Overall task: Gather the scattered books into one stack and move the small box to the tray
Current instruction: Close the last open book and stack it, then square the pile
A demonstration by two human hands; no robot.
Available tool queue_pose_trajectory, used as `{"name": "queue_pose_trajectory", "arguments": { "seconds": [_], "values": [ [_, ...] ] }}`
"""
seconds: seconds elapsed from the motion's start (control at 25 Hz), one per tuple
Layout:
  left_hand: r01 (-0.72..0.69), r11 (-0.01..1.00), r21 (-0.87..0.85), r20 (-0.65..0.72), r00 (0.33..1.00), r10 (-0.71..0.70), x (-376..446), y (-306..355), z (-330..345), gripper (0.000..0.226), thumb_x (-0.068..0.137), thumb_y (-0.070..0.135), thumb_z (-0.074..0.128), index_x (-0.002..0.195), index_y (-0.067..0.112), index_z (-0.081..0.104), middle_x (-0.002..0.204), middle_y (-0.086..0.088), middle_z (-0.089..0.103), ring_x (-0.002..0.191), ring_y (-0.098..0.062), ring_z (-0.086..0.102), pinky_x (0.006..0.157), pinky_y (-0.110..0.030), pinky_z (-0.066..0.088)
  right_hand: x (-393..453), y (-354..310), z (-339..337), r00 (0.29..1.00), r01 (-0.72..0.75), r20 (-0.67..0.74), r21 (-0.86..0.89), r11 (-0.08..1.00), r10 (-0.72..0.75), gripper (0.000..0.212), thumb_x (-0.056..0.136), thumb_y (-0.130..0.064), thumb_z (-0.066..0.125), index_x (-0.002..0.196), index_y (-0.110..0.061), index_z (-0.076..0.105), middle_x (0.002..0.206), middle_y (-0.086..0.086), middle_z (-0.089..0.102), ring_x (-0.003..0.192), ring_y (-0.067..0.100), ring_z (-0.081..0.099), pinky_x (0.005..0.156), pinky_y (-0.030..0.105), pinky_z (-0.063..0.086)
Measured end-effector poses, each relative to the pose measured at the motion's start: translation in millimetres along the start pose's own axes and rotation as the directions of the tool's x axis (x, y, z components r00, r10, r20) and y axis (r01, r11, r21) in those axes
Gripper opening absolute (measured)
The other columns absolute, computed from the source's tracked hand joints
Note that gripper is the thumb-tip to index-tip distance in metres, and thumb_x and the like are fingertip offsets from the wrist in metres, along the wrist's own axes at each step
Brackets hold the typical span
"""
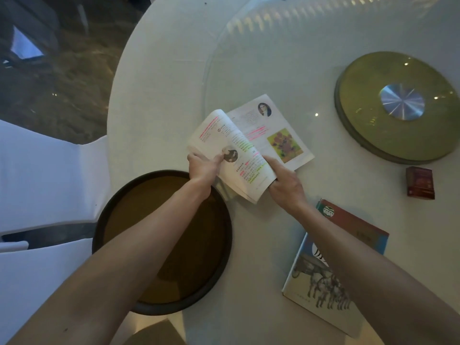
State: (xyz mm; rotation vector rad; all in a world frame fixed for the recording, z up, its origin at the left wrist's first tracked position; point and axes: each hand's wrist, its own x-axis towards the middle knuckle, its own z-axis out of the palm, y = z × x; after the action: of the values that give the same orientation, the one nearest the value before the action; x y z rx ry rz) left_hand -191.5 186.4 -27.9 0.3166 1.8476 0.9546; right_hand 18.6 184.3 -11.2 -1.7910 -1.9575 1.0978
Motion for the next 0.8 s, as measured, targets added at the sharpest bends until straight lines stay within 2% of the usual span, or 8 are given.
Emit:
{"name": "queue_pose_trajectory", "arguments": {
  "seconds": [0.12,0.2,0.28,0.4,0.52,0.6,0.72,0.8],
  "values": [
    [-0.045,0.996,-0.073,-0.016,0.999,0.044,-20,6,8,0.066,0.081,0.017,0.084,0.129,0.01,0.039,0.107,0.003,0.057,0.087,-0.007,0.061,0.057,-0.017,0.05,-15,9,-3,0.993,-0.112,0.061,0.173,0.979,0.103,0.044,0.092,-0.03,0.056,0.133,-0.047,0.058,0.115,-0.013,0.073,0.104,0.015,0.069,0.082,0.048,0.061],
    [-0.102,0.987,-0.125,-0.019,0.995,0.101,-30,12,15,0.062,0.079,0.013,0.085,0.127,0.009,0.046,0.112,0.0,0.065,0.085,-0.007,0.065,0.061,-0.017,0.055,-26,17,-1,0.986,-0.164,0.064,0.308,0.937,0.152,0.041,0.094,-0.017,0.054,0.126,-0.039,0.067,0.11,-0.011,0.075,0.1,0.021,0.073,0.078,0.051,0.063],
    [-0.159,0.977,-0.139,0.027,0.986,0.164,-38,18,22,0.05,0.083,0.01,0.081,0.125,0.008,0.054,0.115,-0.005,0.07,0.088,-0.011,0.071,0.066,-0.022,0.06,-42,19,2,0.972,-0.229,0.067,0.485,0.844,0.225,0.039,0.098,-0.003,0.052,0.123,-0.027,0.071,0.107,-0.006,0.076,0.092,0.022,0.074,0.069,0.043,0.064],
    [-0.259,0.963,-0.079,0.153,0.951,0.269,-50,22,40,0.032,0.091,0.013,0.072,0.122,0.009,0.063,0.109,-0.004,0.074,0.083,-0.009,0.073,0.062,-0.02,0.059,-64,21,14,0.919,-0.361,0.134,0.667,0.652,0.372,0.033,0.101,-0.002,0.051,0.121,-0.019,0.071,0.096,0.001,0.077,0.074,0.019,0.074,0.06,0.036,0.061],
    [-0.244,0.97,0.002,0.316,0.92,0.231,-62,16,61,0.024,0.1,0.032,0.061,0.114,0.014,0.066,0.109,-0.006,0.075,0.087,-0.014,0.073,0.075,-0.03,0.061,-78,32,29,0.849,-0.464,0.168,0.692,0.553,0.501,0.029,0.105,-0.008,0.045,0.122,-0.007,0.068,0.096,0.014,0.074,0.08,0.031,0.072,0.062,0.041,0.062],
    [-0.249,0.962,0.113,0.437,0.882,0.177,-67,7,70,0.032,0.101,0.047,0.051,0.099,0.019,0.068,0.102,-0.006,0.074,0.085,-0.015,0.069,0.08,-0.033,0.058,-83,38,33,0.814,-0.478,0.16,0.73,0.488,0.559,0.022,0.106,-0.012,0.045,0.111,-0.007,0.066,0.097,0.017,0.071,0.08,0.032,0.071,0.061,0.041,0.063],
    [-0.377,0.882,0.282,0.499,0.843,0.201,-70,-12,72,0.05,0.103,0.052,0.043,0.073,0.015,0.058,0.078,-0.002,0.06,0.072,-0.015,0.056,0.064,-0.025,0.043,-83,46,30,0.788,-0.512,0.174,0.717,0.473,0.591,0.017,0.104,-0.017,0.054,0.096,-0.009,0.066,0.102,0.019,0.075,0.083,0.029,0.075,0.059,0.037,0.064],
    [-0.459,0.781,0.423,0.517,0.83,0.209,-67,-26,69,0.041,0.103,0.044,0.048,0.084,0.012,0.067,0.088,-0.001,0.064,0.085,-0.016,0.06,0.063,-0.021,0.046,-81,52,29,0.776,-0.557,0.178,0.645,0.524,0.606,0.016,0.102,-0.013,0.055,0.093,-0.006,0.066,0.101,0.024,0.075,0.077,0.027,0.075,0.064,0.042,0.065]
  ]
}}
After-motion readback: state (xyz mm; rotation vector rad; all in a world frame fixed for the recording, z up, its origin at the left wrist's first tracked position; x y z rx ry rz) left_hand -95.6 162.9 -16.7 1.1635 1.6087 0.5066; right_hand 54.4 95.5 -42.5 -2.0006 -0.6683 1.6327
